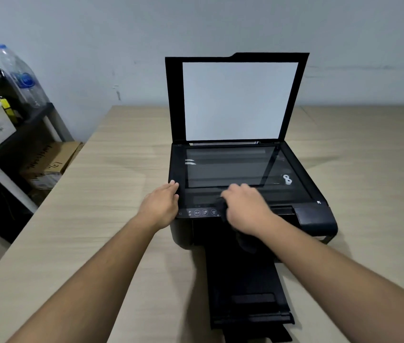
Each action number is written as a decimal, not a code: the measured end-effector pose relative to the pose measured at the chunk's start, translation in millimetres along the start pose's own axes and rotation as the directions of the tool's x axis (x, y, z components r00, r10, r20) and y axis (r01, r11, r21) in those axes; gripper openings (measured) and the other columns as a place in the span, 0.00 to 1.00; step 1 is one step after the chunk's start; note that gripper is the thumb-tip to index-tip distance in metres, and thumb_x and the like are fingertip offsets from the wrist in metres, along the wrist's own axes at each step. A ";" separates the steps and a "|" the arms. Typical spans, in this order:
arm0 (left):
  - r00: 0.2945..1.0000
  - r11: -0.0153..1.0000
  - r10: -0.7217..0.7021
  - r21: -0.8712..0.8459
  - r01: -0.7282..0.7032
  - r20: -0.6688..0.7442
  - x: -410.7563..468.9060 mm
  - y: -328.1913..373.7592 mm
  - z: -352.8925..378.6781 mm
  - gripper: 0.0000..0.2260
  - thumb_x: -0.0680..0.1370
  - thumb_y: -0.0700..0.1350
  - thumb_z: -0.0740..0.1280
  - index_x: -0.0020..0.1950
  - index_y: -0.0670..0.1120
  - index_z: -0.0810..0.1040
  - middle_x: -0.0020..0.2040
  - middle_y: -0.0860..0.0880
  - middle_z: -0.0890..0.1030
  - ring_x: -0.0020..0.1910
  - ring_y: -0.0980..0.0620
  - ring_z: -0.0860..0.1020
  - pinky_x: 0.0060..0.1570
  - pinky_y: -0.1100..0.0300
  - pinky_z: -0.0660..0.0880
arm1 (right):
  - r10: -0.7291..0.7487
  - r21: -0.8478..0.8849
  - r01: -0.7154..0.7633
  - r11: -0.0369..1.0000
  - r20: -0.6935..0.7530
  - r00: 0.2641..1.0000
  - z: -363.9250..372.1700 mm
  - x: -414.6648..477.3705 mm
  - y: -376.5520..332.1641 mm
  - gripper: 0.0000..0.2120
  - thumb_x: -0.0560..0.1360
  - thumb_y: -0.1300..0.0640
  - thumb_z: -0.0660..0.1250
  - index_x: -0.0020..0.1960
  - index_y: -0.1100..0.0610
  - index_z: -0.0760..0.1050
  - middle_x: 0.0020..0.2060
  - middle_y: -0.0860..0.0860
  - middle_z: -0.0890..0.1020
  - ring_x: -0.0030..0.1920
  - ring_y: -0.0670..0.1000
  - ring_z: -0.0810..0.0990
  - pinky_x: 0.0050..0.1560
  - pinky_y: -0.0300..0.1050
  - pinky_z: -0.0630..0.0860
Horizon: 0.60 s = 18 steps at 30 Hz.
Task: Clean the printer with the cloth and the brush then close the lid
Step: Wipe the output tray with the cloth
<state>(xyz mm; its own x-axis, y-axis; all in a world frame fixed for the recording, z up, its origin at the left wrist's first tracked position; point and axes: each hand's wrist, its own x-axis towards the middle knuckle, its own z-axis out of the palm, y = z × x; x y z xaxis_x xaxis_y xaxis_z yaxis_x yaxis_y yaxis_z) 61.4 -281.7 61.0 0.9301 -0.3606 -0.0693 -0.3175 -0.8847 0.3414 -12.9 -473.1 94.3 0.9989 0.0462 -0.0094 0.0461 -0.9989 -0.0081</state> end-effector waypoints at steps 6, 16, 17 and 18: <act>1.000 1.000 -0.013 -0.005 0.013 -0.012 -0.6 -0.9 2.6 0.21 0.82 0.44 0.52 0.76 0.46 0.60 0.77 0.49 0.58 0.75 0.48 0.61 0.71 0.52 0.61 | -0.200 0.059 0.200 0.978 -0.007 0.980 14.1 8.1 -56.1 0.20 0.75 0.59 0.58 0.67 0.56 0.68 0.63 0.53 0.70 0.63 0.57 0.67 0.61 0.50 0.64; 1.000 0.999 0.001 -0.037 -0.002 -0.009 -0.8 -3.4 3.5 0.21 0.82 0.43 0.52 0.76 0.46 0.60 0.77 0.49 0.58 0.75 0.49 0.60 0.72 0.53 0.60 | 0.456 0.285 -0.434 0.855 -0.012 0.890 10.6 -31.6 101.7 0.21 0.72 0.62 0.58 0.63 0.54 0.73 0.65 0.54 0.75 0.64 0.57 0.72 0.64 0.50 0.70; 1.000 0.999 0.004 -0.049 -0.004 -0.010 -0.8 -3.8 3.7 0.21 0.82 0.43 0.52 0.76 0.46 0.60 0.77 0.49 0.58 0.75 0.49 0.60 0.72 0.53 0.59 | 0.478 0.340 -0.443 0.829 -0.022 0.878 11.9 -29.9 103.7 0.22 0.72 0.62 0.58 0.66 0.55 0.71 0.67 0.53 0.73 0.67 0.56 0.70 0.66 0.48 0.67; 1.000 0.998 0.007 -0.062 -0.008 -0.012 -1.1 -4.3 3.6 0.21 0.82 0.43 0.52 0.76 0.46 0.60 0.78 0.49 0.58 0.75 0.49 0.59 0.73 0.54 0.59 | 0.470 0.380 -0.421 0.824 -0.040 0.882 13.6 -25.4 98.4 0.23 0.73 0.63 0.58 0.67 0.55 0.71 0.68 0.53 0.72 0.68 0.54 0.69 0.67 0.47 0.65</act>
<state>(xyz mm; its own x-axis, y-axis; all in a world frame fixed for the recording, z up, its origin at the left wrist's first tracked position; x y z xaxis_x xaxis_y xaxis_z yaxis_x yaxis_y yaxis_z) 61.1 -278.6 56.2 0.9299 -0.3637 -0.0559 -0.3129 -0.8616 0.3996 -33.8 -572.5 80.2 0.9031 -0.4286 0.0279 -0.3865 -0.8393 -0.3822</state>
